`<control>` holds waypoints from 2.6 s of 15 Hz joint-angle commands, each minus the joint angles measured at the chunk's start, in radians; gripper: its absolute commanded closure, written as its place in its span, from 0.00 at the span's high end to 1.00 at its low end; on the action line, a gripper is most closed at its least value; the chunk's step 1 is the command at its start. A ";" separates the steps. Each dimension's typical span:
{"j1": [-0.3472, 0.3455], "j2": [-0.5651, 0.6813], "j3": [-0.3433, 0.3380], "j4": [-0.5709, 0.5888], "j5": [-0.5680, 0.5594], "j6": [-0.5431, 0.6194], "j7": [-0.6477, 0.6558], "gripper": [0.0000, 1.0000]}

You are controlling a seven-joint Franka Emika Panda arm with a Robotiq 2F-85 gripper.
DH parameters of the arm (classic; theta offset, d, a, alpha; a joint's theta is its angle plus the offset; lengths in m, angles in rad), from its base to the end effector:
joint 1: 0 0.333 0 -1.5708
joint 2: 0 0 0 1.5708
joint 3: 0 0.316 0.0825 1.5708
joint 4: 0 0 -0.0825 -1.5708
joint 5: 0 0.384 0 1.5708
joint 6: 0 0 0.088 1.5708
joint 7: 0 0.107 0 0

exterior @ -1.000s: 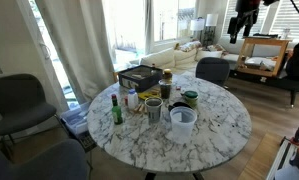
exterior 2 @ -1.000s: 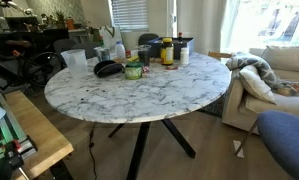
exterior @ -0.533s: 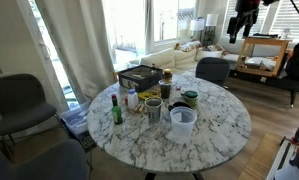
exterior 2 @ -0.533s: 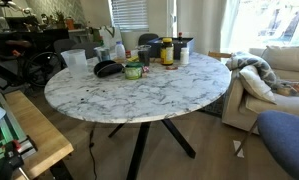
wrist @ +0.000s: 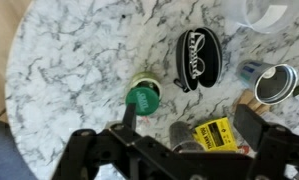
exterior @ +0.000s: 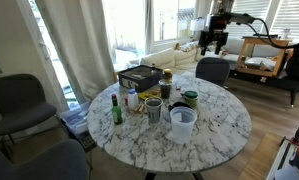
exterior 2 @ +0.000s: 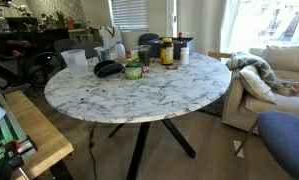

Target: Place the wooden block on the other block

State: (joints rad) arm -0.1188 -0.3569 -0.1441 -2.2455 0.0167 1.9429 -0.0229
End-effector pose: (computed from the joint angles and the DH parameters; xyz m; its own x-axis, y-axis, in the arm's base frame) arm 0.4353 -0.1211 0.5125 0.9701 -0.2371 0.0520 -0.2336 -0.9702 -0.0648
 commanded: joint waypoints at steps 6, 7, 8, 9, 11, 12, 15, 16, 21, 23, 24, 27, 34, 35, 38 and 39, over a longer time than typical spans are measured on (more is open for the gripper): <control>0.014 0.088 0.014 0.048 0.037 -0.007 -0.004 1.00; 0.000 0.084 0.026 0.003 0.054 0.088 0.125 1.00; -0.006 0.095 0.025 -0.022 0.053 0.137 0.157 1.00; -0.016 0.100 0.021 -0.051 0.045 0.198 0.195 1.00; -0.042 0.127 -0.003 -0.106 0.054 0.291 0.247 1.00; -0.059 0.147 -0.019 -0.123 0.061 0.327 0.261 1.00; -0.118 0.220 -0.075 -0.135 0.062 0.386 0.301 1.00; -0.134 0.227 -0.087 -0.126 0.061 0.364 0.325 1.00; -0.140 0.227 -0.090 -0.123 0.039 0.377 0.306 1.00; -0.147 0.256 -0.111 -0.060 0.041 0.388 0.213 1.00; -0.147 0.287 -0.122 -0.007 0.021 0.331 0.124 1.00; -0.139 0.362 -0.144 0.093 0.070 0.256 -0.084 1.00; -0.136 0.408 -0.109 0.142 0.074 0.247 -0.260 1.00; -0.136 0.409 -0.107 0.143 0.074 0.247 -0.257 1.00; -0.139 0.404 -0.111 0.143 0.074 0.247 -0.257 1.00; -0.139 0.404 -0.111 0.143 0.074 0.247 -0.257 1.00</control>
State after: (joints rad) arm -0.2531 0.0465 -0.2594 -2.1051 0.0912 2.1928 -0.2807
